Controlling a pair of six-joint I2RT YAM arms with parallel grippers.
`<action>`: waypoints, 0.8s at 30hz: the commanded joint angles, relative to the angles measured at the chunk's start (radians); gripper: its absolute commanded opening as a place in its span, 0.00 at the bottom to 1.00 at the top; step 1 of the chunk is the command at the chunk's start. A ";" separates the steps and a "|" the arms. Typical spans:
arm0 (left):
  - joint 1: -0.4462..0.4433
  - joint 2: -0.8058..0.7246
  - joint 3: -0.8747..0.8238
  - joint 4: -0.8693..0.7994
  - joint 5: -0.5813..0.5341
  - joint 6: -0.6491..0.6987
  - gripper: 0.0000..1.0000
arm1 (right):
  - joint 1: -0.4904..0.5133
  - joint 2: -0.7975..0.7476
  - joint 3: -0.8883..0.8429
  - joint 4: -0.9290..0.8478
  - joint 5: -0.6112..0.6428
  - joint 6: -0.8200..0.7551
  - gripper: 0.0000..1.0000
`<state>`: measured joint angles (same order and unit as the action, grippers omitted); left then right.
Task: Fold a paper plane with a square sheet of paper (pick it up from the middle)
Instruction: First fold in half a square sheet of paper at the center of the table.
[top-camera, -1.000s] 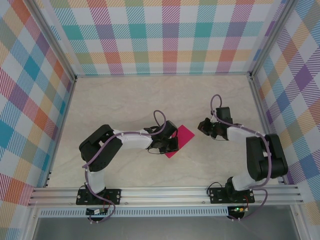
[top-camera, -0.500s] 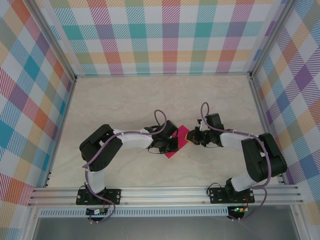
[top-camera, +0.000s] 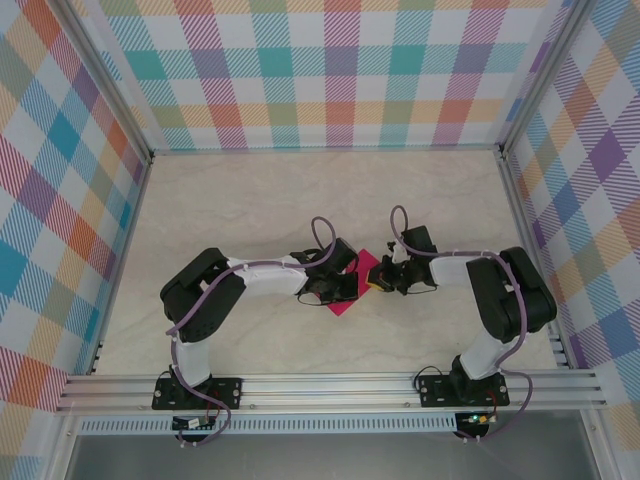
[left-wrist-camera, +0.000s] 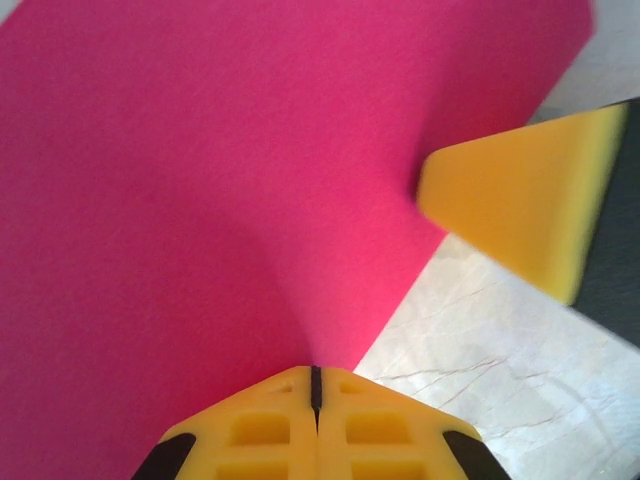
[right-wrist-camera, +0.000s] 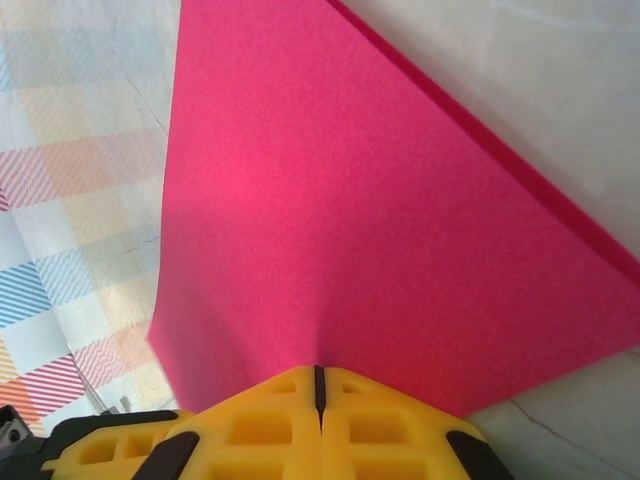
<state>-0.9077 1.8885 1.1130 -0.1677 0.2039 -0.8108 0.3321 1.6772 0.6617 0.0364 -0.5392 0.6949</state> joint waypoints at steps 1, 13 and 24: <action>-0.006 -0.043 -0.016 0.103 -0.025 0.020 0.02 | 0.004 0.033 0.027 -0.027 0.033 -0.037 0.01; 0.009 0.015 -0.053 0.146 0.068 0.018 0.02 | 0.004 0.073 0.030 -0.027 0.035 -0.040 0.01; 0.041 -0.014 -0.202 0.204 0.101 0.027 0.02 | 0.004 0.071 0.024 -0.035 0.051 -0.048 0.01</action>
<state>-0.8745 1.8782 0.9680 0.0841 0.3027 -0.7918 0.3321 1.7123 0.6914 0.0349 -0.5587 0.6712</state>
